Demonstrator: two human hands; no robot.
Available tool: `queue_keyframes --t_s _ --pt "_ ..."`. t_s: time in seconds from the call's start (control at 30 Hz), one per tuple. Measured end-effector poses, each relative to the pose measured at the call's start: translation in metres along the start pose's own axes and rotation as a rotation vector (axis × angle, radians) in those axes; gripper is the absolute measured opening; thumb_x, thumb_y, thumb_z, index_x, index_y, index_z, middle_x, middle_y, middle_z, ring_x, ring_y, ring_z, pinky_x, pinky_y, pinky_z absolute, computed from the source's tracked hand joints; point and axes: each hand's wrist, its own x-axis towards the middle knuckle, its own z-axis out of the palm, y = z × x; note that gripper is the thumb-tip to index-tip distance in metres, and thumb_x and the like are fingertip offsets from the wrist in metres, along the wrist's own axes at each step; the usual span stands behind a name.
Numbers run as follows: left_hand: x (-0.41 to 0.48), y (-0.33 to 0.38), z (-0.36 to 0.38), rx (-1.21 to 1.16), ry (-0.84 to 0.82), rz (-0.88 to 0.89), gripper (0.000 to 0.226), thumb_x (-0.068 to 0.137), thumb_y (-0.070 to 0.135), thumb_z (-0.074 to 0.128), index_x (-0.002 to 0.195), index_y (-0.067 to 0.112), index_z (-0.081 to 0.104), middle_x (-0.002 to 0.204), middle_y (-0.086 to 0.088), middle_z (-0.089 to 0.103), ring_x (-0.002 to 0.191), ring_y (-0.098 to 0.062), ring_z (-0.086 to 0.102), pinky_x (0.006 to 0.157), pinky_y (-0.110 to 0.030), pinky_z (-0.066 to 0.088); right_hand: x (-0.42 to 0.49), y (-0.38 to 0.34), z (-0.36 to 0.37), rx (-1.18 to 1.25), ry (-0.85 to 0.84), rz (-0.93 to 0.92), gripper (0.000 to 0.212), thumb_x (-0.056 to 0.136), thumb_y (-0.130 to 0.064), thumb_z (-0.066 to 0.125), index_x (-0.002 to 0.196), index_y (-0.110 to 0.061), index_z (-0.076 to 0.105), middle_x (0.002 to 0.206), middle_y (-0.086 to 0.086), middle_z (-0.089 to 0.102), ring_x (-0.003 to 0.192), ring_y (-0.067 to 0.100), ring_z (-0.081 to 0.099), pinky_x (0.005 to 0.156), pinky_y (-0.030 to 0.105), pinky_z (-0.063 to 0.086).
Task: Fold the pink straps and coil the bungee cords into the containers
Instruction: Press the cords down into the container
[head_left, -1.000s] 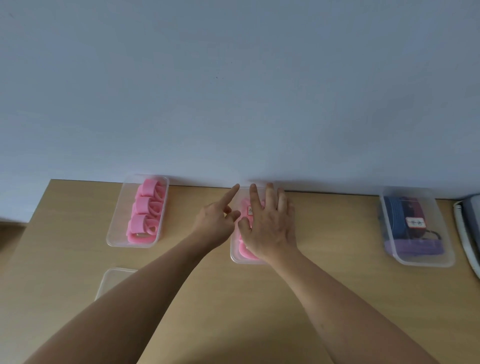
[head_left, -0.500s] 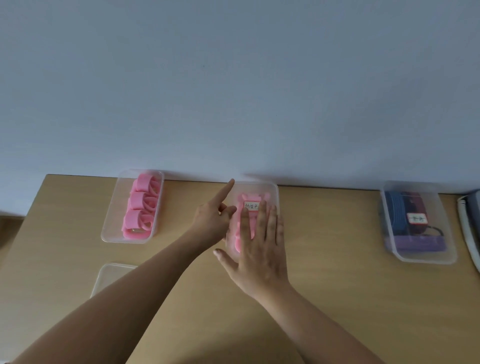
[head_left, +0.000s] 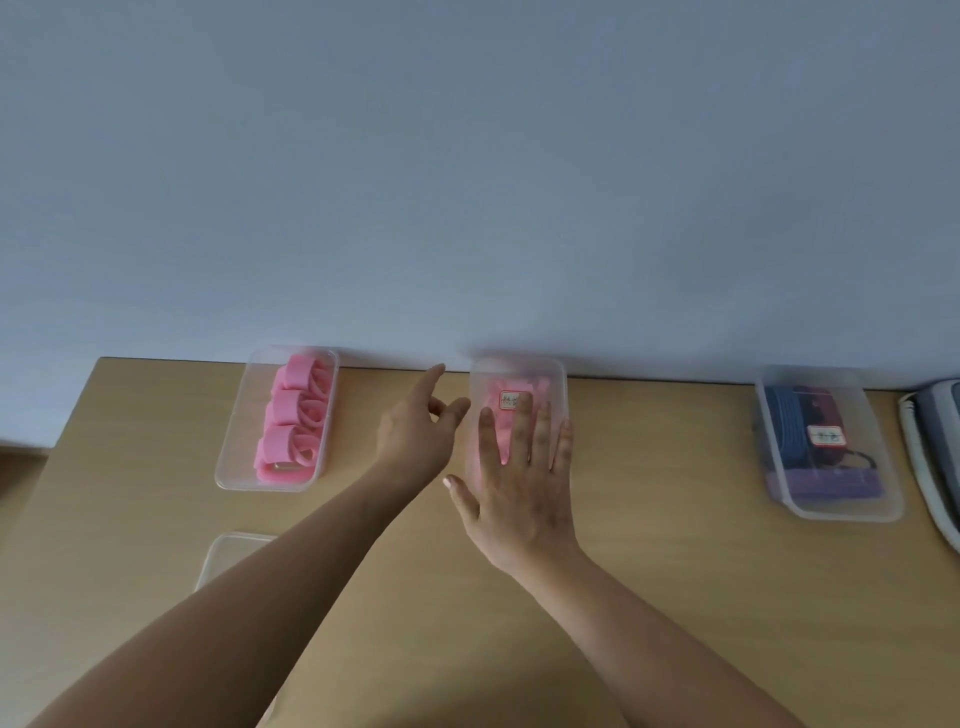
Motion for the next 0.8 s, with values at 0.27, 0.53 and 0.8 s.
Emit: queue_keyframes --t_s 0.27,0.53,0.8 --pt "-0.026 -0.029 -0.047 0.039 0.106 0.233 0.039 0.101 0.033 0.064 0.139 0.027 0.06 0.087 0.02 0.061 0.076 0.0 0.063 0.068 -0.025 0.05 -0.006 -0.025 0.009 -0.088 0.01 0.053 0.07 0.099 -0.035 0.048 0.155 -0.001 0.023 0.162 0.03 0.008 0.15 0.049 0.006 0.12 0.061 0.017" --pt "-0.055 -0.093 -0.119 0.009 0.119 0.374 0.029 0.096 0.021 0.07 0.126 0.021 0.07 0.085 0.017 0.062 0.075 -0.004 0.061 0.074 -0.029 0.051 -0.005 -0.044 -0.014 -0.235 -0.163 0.183 0.101 0.092 -0.068 0.039 0.157 -0.008 -0.008 0.161 0.023 -0.025 0.148 0.043 -0.024 0.12 0.061 -0.003" --pt "-0.075 -0.207 -0.194 0.193 0.164 0.231 0.029 0.096 0.027 0.069 0.124 0.019 0.071 0.116 -0.006 0.071 0.11 -0.029 0.064 0.092 -0.041 0.051 -0.063 -0.22 -0.003 0.013 -0.053 0.118 0.07 0.094 -0.06 0.037 0.15 -0.018 0.033 0.161 0.025 0.016 0.149 0.043 0.012 0.118 0.056 0.022"
